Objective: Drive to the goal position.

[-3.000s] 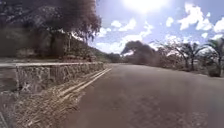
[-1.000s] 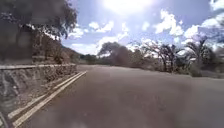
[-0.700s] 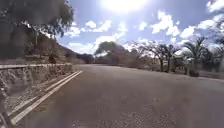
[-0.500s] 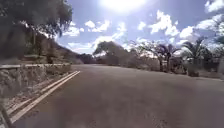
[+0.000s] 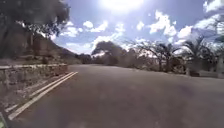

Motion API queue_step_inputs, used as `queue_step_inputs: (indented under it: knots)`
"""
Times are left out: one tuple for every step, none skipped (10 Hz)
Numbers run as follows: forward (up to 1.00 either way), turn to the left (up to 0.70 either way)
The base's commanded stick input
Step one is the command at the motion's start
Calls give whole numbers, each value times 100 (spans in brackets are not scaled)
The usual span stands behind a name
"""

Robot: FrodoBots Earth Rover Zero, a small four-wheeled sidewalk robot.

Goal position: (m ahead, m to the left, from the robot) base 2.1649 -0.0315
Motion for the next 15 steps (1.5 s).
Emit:
queue_step_inputs:
  knots:
    - [50, 0]
    - [50, 0]
    - [50, 0]
    - [50, 0]
    - [50, 0]
    - [50, 0]
    - [50, 0]
    - [50, 0]
    - [50, 0]
    - [50, 0]
    - [50, 0]
    - [50, 0]
    - [50, 0]
    - [50, 0]
    - [50, 0]
